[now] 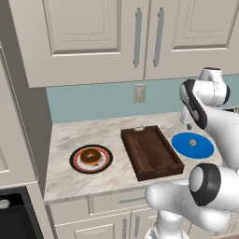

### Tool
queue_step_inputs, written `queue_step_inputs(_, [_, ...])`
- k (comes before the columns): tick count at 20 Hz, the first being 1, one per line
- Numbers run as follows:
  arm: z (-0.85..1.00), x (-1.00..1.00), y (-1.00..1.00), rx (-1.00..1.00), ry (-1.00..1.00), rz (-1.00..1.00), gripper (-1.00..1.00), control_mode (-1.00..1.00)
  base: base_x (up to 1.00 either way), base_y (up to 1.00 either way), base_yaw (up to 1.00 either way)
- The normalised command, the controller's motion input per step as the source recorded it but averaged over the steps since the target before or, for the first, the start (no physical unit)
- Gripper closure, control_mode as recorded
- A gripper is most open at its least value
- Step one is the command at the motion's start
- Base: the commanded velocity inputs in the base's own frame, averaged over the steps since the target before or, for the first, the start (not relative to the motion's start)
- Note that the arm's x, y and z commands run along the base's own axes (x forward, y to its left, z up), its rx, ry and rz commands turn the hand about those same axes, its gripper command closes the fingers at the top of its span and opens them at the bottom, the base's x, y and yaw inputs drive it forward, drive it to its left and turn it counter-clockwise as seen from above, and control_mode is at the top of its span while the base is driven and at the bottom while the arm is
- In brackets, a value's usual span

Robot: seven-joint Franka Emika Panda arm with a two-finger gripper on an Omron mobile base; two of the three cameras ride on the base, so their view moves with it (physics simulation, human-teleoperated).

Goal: Move the dessert items from the plates to the tray.

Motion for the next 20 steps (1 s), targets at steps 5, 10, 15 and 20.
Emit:
queue_step_inputs(5, [-0.35,0.01,-0.38,0.00,0.01,0.04,-1.00,-1.00,0.00,0.00,0.00])
queue_step_inputs(10, [-0.30,0.07,-0.24,0.00,0.00,0.04,-1.00,-1.00,0.00,0.00,0.00])
queue_step_inputs(15, [-0.29,0.07,-0.20,0.00,-0.02,0.03,-1.00,-1.00,0.00,0.00,0.00])
queue_step_inputs(20, [-0.33,0.08,-0.12,-0.01,-0.06,0.03,-1.00,-1.00,0.00,0.00,0.00])
